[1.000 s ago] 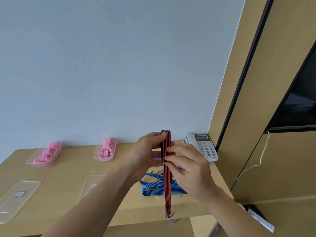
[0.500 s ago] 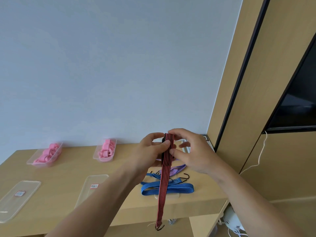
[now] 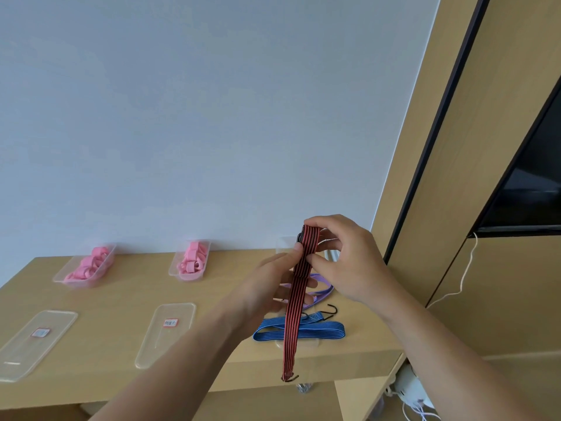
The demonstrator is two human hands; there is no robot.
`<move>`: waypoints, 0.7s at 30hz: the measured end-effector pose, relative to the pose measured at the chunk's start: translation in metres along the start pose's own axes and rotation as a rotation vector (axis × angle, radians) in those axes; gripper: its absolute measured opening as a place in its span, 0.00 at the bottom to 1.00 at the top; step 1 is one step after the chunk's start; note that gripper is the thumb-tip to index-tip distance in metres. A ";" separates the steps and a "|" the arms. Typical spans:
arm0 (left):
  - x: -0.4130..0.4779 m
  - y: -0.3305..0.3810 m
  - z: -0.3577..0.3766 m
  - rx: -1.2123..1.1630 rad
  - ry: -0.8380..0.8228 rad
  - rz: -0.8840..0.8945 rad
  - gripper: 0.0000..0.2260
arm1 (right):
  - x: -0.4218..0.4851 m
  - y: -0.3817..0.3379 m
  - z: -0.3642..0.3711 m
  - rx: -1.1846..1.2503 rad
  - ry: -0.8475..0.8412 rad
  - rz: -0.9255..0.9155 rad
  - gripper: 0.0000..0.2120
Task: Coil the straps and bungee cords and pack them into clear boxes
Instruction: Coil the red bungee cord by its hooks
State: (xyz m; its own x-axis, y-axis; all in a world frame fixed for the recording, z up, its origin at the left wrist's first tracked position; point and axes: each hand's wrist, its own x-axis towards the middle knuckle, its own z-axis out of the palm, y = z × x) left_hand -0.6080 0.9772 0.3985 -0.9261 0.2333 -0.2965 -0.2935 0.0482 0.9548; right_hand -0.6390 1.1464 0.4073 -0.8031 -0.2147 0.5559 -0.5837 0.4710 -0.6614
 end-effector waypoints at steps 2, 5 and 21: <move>0.000 0.000 0.001 -0.004 0.021 -0.031 0.26 | -0.002 0.000 0.002 -0.040 0.028 -0.052 0.24; -0.002 -0.001 0.002 0.023 0.036 -0.080 0.30 | -0.004 0.000 0.007 -0.097 0.087 -0.127 0.25; 0.001 0.004 -0.004 -0.164 0.043 -0.055 0.27 | -0.027 -0.002 0.014 -0.139 0.220 -0.298 0.12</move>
State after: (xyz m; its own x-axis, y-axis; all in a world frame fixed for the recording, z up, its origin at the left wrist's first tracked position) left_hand -0.6114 0.9743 0.4021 -0.9160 0.1924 -0.3520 -0.3752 -0.1004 0.9215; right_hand -0.6181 1.1397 0.3865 -0.5476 -0.1780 0.8176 -0.7533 0.5302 -0.3891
